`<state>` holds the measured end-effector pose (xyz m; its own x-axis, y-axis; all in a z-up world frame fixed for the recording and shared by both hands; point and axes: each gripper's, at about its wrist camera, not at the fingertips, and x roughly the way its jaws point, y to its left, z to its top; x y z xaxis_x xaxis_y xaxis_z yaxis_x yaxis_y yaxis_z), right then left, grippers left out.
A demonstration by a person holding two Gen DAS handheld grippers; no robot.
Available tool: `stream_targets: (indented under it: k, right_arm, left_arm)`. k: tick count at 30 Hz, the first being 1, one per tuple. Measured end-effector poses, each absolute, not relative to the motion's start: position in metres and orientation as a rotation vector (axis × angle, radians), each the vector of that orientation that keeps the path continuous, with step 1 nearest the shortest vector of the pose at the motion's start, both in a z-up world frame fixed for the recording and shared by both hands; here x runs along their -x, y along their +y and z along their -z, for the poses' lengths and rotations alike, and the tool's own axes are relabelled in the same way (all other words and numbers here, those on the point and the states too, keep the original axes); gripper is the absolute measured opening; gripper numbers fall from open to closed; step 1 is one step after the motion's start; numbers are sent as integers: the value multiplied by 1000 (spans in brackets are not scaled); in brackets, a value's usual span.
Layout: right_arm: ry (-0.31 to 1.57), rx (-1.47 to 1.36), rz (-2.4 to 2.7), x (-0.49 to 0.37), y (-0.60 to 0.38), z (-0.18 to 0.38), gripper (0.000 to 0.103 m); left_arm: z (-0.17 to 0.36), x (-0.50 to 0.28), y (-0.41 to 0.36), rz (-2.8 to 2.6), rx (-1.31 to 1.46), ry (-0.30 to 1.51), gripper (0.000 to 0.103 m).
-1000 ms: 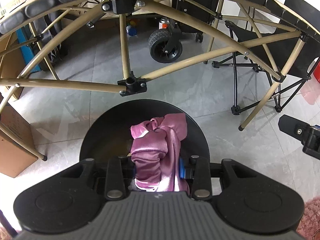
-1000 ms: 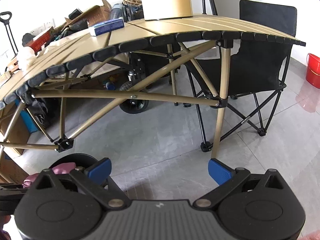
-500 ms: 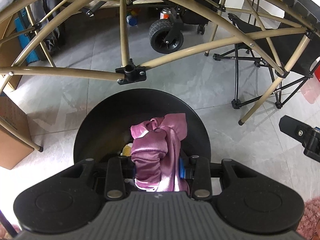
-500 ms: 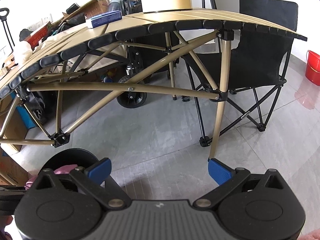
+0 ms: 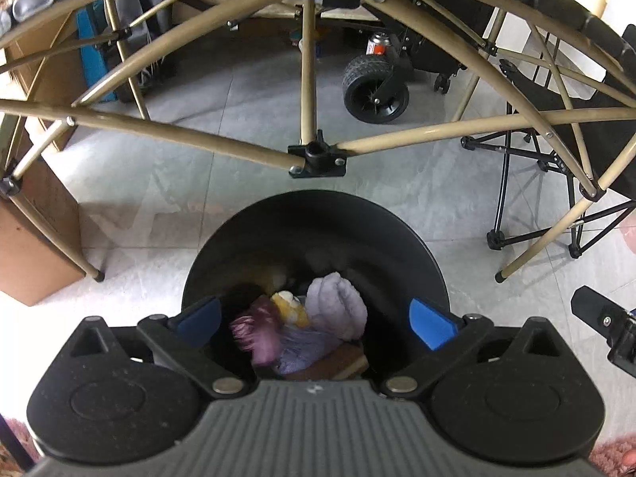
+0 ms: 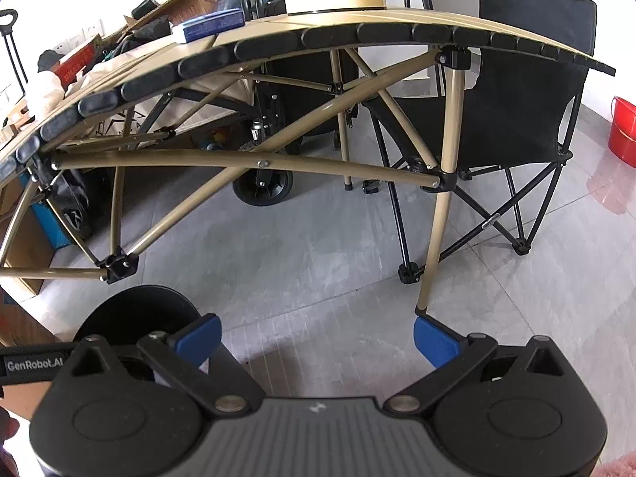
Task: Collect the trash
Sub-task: 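Raise both tools from the bin back up to the table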
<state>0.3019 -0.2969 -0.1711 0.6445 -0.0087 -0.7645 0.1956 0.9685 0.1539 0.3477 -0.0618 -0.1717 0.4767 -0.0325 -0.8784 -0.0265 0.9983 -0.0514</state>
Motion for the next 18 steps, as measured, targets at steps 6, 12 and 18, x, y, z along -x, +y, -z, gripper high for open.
stream_targets:
  k: [6, 12, 18]
  right_arm:
    - [869, -230, 115, -302, -296, 172, 103]
    - [868, -231, 115, -302, -295, 173, 103]
    - [856, -236, 120, -301, -297, 171, 103]
  left_arm:
    - [172, -348, -60, 7, 66, 1083, 103]
    - [171, -347, -61, 12, 64, 1080, 103]
    - [163, -342, -63, 20, 54, 1038, 103]
